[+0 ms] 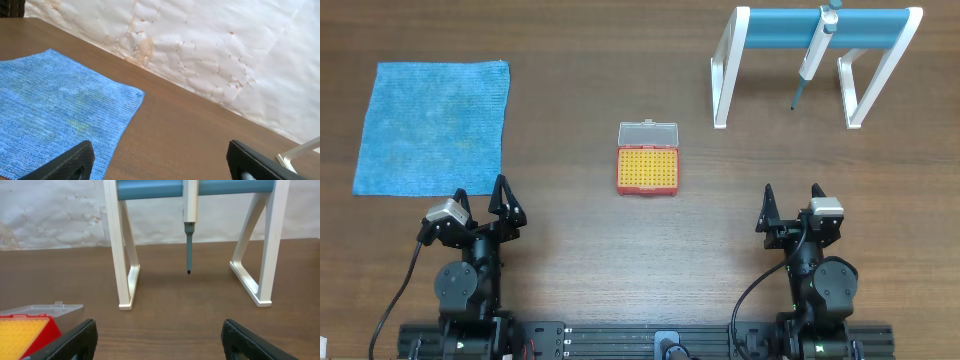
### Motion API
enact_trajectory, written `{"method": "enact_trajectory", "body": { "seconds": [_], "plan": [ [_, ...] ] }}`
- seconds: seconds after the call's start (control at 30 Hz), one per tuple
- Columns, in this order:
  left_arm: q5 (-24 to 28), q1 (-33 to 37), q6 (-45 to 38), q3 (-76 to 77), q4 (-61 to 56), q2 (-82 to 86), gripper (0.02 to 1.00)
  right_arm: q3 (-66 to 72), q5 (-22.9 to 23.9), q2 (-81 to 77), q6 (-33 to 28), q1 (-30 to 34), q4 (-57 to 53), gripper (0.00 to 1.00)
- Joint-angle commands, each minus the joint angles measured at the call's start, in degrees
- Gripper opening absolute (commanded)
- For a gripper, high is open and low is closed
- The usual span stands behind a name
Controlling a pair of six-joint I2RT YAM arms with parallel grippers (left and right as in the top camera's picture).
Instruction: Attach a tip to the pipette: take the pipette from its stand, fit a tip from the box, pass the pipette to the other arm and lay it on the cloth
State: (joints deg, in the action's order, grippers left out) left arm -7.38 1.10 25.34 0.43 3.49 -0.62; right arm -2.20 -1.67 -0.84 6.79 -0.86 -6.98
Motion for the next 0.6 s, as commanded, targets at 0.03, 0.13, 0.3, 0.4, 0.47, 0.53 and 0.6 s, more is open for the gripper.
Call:
{"method": "enact_trajectory", "body": {
  "seconds": [0.03,0.13,0.3,0.4,0.47,0.53,0.6],
  "plan": [
    [0.5,0.35,-0.96,-0.11,0.39,0.15,0.858,-0.42,1.44,-6.99,0.24,-0.09,8.44,0.805],
    [0.5,0.35,-0.94,-0.11,0.39,0.15,0.858,-2.82,5.35,-17.22,0.24,1.22,15.28,0.805],
    [0.5,0.35,-0.96,-0.11,0.39,0.15,0.858,-12.26,5.97,-44.96,0.2,4.59,32.68,0.805],
    [0.5,0.35,-0.96,-0.11,0.39,0.15,0.858,-18.82,5.92,-64.98,-0.48,6.1,47.34,0.807],
    [0.5,0.35,-0.94,-0.11,0.39,0.15,0.858,-21.73,5.95,-73.09,-1.42,6.56,53.2,0.807],
    [0.5,0.35,-0.96,-0.11,0.39,0.15,0.858,-25.44,5.95,-81.18,-1.79,6.75,56.92,0.805],
    [0.5,0.35,-0.96,-0.11,0.39,0.15,0.858,-28.76,5.92,-86.4,-1.79,6.8,57.57,0.807]
  ]
}}
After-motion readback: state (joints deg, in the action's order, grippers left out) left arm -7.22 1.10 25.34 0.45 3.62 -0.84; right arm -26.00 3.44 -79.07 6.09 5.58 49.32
